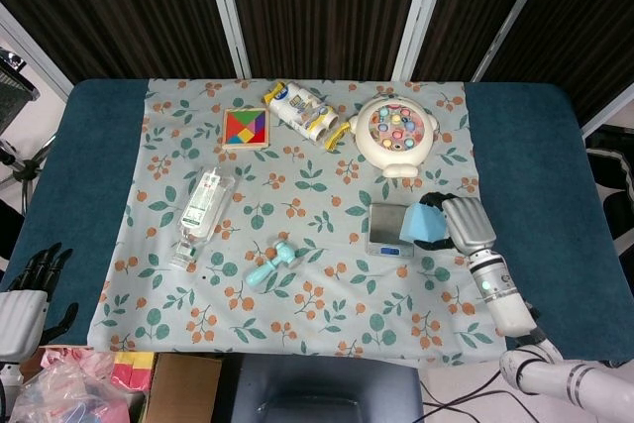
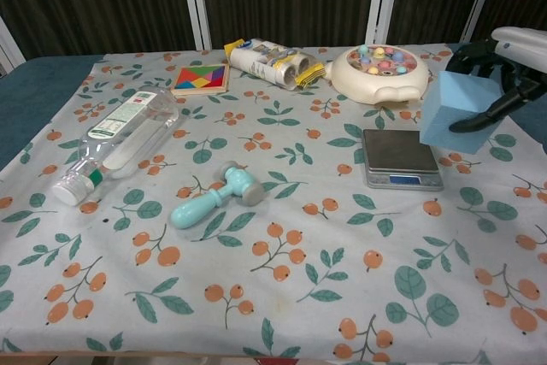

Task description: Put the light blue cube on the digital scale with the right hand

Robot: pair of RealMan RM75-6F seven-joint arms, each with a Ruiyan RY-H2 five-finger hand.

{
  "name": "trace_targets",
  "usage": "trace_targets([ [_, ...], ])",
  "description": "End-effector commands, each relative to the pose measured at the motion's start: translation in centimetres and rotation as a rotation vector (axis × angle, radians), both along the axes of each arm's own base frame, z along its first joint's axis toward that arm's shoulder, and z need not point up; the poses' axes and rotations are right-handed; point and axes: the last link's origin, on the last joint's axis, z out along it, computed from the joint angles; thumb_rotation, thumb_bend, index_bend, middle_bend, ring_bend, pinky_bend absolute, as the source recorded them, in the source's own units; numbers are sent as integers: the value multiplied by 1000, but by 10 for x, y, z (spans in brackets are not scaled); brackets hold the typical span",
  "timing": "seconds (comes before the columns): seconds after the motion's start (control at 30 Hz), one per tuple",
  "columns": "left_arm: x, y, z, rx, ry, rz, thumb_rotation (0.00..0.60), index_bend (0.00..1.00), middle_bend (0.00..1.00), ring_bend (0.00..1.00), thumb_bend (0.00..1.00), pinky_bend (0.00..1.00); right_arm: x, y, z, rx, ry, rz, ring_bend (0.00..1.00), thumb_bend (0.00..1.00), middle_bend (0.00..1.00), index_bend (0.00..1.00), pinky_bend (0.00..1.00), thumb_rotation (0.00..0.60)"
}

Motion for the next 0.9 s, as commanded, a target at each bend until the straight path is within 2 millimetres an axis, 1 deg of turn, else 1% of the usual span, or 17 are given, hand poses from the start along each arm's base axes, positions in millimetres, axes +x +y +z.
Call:
trace_targets([
  [0.03, 0, 0, 0, -1, -1, 0, 600, 70, 0, 57, 370, 313, 7, -14, -9, 16, -18, 2, 711, 234, 683, 772, 775, 600],
  [0.2, 0, 0, 1, -7, -10, 2, 600, 72, 0, 57, 370, 313, 15, -26, -16, 25, -24, 25, 643, 234, 676, 753, 739, 600],
  [0.33, -1, 0, 1, -7, -10, 4, 600, 73, 0, 57, 371, 313, 20, -29, -21, 55, -31, 35, 562, 234, 604, 714, 681, 600],
  [0.5, -1, 0, 1, -7, -11, 2, 600, 73, 0, 58, 370, 314, 20, -27, -21, 77, -18, 41, 447, 234, 481, 531, 570, 600],
  [0.6, 0, 0, 1, -9, -11, 1, 600, 73, 0, 58, 370, 313, 18, -26, -19, 68, -8, 41, 405, 233, 434, 475, 533, 600],
  [0.77, 0, 0, 0, -13, -9, -1, 600, 73, 0, 57, 370, 314, 16, -23, -17, 60, 5, 36, 346, 234, 380, 412, 481, 600],
  [0.9, 1, 0, 0, -14, -7, -1, 600, 73, 0, 58, 370, 314, 14, -21, -15, 75, 4, 31, 255, 234, 298, 300, 396, 600],
])
